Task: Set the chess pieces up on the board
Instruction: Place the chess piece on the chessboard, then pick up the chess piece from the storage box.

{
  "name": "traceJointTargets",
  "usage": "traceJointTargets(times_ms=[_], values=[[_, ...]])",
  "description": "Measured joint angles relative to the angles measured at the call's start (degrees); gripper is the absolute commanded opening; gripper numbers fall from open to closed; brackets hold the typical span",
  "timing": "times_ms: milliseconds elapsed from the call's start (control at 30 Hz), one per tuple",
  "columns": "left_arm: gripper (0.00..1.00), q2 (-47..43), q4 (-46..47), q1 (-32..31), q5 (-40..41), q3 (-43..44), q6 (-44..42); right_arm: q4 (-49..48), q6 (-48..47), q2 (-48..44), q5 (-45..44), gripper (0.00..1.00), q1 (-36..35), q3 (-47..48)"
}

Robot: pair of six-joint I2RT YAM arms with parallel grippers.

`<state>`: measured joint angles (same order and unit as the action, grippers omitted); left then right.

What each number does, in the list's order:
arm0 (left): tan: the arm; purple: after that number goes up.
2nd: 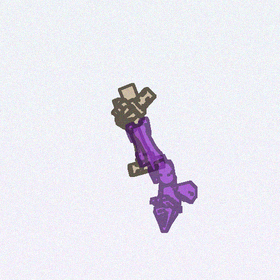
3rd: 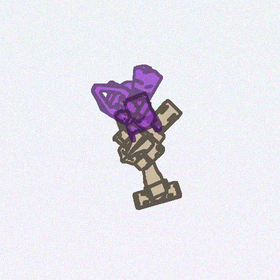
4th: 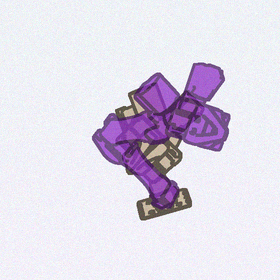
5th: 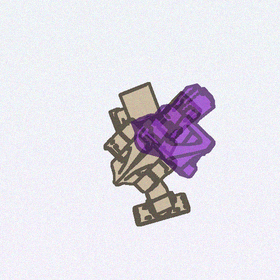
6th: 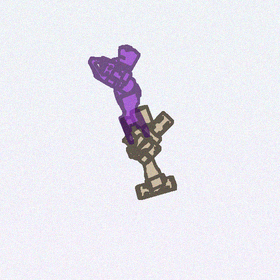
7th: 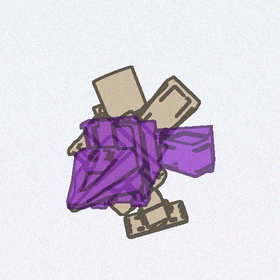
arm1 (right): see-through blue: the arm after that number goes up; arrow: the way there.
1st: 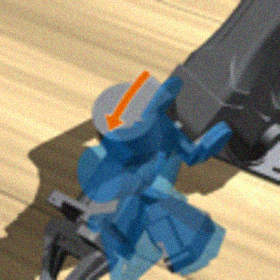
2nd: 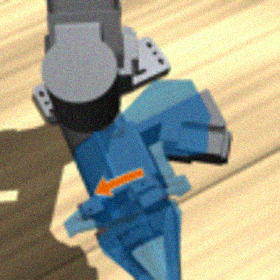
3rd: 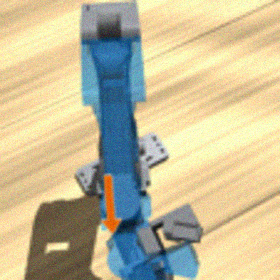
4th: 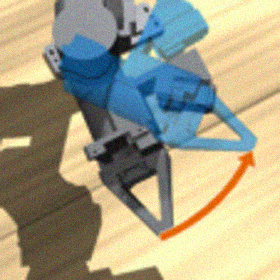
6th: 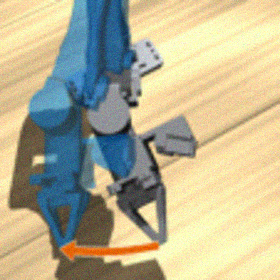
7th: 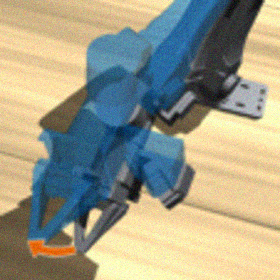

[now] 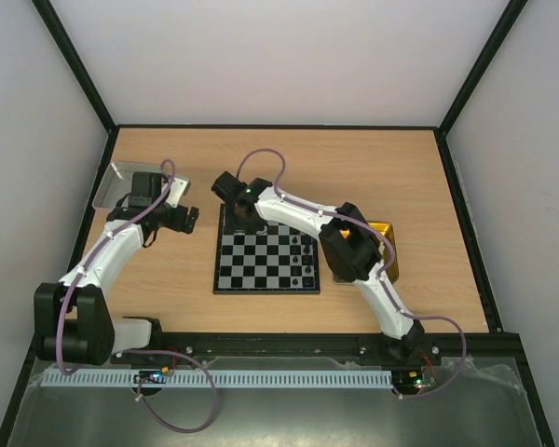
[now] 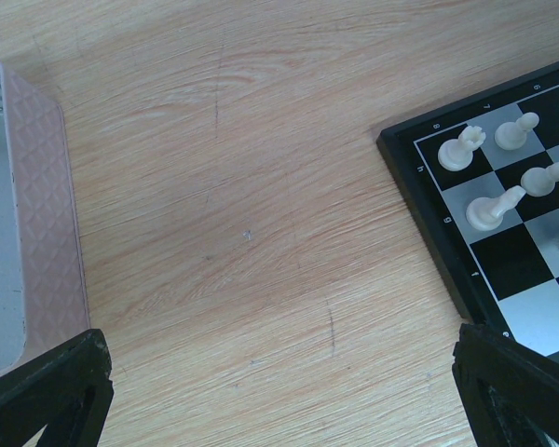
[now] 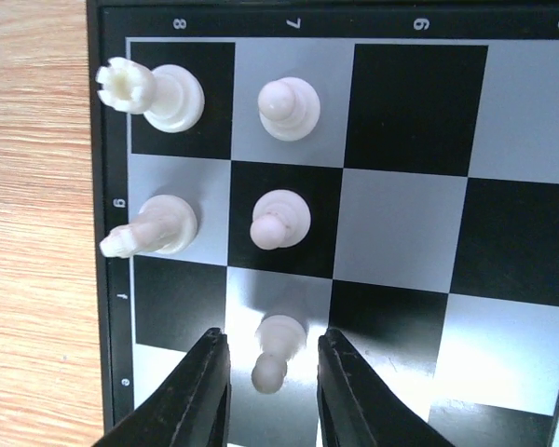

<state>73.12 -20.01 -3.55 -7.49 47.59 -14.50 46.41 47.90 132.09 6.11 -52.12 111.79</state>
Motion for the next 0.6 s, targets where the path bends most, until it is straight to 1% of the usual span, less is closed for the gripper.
traceJointTargets(times_ms=[167, 300, 400, 500, 600], values=[[1.00, 0.0, 0.0, 0.0, 0.0, 0.0, 0.0, 0.0, 0.1, -1.0, 0.0, 0.26, 0.0, 0.0], [1.00, 0.0, 0.0, 0.0, 0.0, 0.0, 0.0, 0.0, 0.2, -1.6, 0.0, 0.23, 0.0, 0.0], [1.00, 0.0, 0.0, 0.0, 0.0, 0.0, 0.0, 0.0, 0.1, -3.2, -0.2, 0.23, 0.0, -0.7], [1.00, 0.0, 0.0, 0.0, -0.2, 0.0, 0.0, -0.1, 0.0, -9.0, -1.0, 0.23, 0.5, -5.4], [1.00, 0.0, -0.1, 0.0, -0.5, 0.0, 0.0, -0.2, -0.3, -18.8, -1.7, 0.19, 1.6, -13.3]])
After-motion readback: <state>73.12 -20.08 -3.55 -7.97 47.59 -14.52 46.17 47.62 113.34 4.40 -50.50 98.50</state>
